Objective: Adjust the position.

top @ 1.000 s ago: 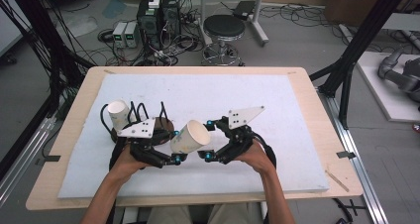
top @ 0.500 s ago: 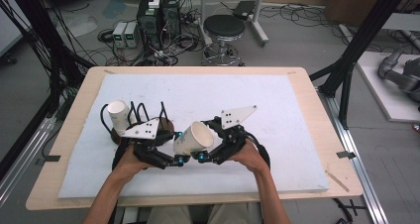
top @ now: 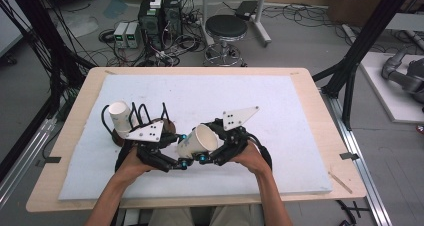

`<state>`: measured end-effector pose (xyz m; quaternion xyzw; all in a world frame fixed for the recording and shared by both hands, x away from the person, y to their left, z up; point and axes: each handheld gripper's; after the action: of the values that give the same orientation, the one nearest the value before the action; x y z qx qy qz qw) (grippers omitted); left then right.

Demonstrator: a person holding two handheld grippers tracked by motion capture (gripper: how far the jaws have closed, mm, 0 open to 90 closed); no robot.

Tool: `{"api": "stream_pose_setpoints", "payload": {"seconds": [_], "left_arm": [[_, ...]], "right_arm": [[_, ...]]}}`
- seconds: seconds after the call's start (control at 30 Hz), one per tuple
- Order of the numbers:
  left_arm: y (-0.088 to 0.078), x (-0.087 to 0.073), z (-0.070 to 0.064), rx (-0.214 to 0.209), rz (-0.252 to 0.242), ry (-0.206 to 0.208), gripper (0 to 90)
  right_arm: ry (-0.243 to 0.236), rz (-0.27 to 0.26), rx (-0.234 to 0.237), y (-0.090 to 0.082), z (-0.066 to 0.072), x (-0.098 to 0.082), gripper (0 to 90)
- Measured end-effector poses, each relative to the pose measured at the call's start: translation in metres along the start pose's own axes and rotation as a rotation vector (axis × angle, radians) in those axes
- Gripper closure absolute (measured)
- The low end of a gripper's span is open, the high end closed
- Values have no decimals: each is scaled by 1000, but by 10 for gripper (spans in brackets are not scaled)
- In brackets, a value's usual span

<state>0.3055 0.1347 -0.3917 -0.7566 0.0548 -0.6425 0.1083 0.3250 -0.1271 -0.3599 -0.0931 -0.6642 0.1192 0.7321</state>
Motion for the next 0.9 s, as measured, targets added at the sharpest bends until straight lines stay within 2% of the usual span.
{"api": "stream_pose_setpoints", "payload": {"seconds": [0.5, 0.53, 0.6, 0.7, 0.9], "left_arm": [[0, -1, -1, 0, 1, -3, 354], [1, -1, -1, 13, 7, -10, 329], [2, -1, -1, 44, 18, -31, 159], [3, -2, 1, 40, 25, -46, 17], [2, -2, 1, 64, 33, -41, 17]], "right_arm": [[-11, -1, -8, 0, 1, 0, 279], [-11, 0, -9, 0, 1, 0, 278], [-10, 2, -10, 0, 1, 0, 279], [-11, 1, -15, 0, 1, 0, 279], [-12, 2, -17, -2, 1, 0, 279]]}}
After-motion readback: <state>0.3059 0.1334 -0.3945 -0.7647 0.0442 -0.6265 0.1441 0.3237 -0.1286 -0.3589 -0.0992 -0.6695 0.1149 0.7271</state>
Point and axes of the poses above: each handheld gripper's, and its own axes: y roughly forward along the jaws, x roughly out of its top, z roughly to its left, and after that the axes turned 2 degrees about -y, right-handed
